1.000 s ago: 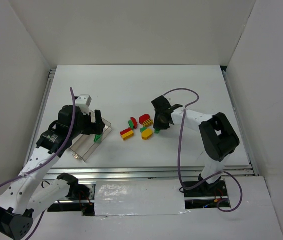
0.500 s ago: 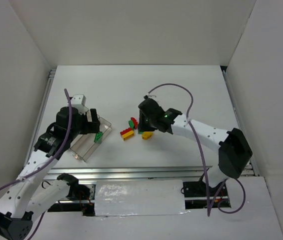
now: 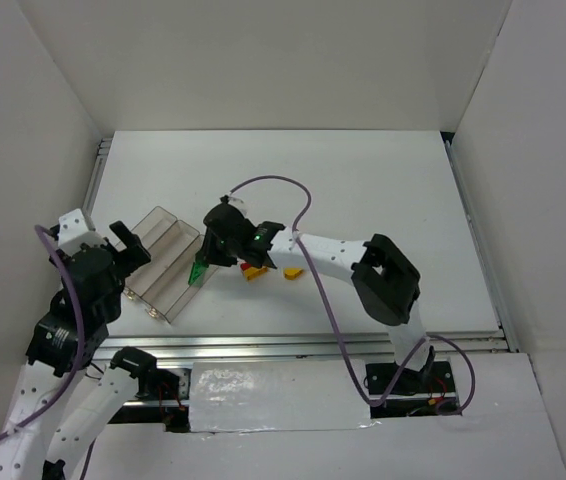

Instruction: Sort the legos into containers by color

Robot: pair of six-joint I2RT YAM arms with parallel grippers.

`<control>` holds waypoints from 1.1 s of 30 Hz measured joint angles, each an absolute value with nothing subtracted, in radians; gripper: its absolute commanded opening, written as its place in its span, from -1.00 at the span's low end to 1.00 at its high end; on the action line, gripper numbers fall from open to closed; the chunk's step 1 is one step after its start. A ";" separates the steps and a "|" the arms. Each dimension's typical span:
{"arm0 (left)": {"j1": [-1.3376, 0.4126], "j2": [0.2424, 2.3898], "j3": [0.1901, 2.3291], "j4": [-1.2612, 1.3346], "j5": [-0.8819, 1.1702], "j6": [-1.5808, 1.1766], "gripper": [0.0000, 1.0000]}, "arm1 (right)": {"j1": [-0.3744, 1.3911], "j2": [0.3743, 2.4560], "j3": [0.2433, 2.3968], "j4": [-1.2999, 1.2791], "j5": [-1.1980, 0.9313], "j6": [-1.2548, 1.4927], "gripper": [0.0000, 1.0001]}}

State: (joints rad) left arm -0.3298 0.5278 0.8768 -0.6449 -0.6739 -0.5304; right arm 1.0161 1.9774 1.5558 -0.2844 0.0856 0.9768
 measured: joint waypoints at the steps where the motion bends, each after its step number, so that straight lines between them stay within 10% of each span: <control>1: -0.329 0.509 0.877 -0.643 -0.681 -0.530 0.99 | 1.022 2.005 1.579 -0.280 0.087 0.996 -0.99; 7: -0.329 0.487 0.876 -0.622 -0.678 -0.523 0.99 | 1.047 2.154 1.738 -0.280 0.089 1.057 -0.46; 12: -0.328 0.514 0.876 -0.620 -0.653 -0.516 0.99 | 1.051 2.167 1.750 -0.272 0.092 1.068 0.44; 24: -0.329 0.474 0.861 -0.609 -0.648 -0.500 0.99 | 0.948 1.905 1.387 -0.125 -0.006 0.895 0.45; 33: -0.329 0.520 0.861 -0.600 -0.599 -0.492 0.99 | 0.860 1.994 1.657 -0.455 0.211 0.585 0.48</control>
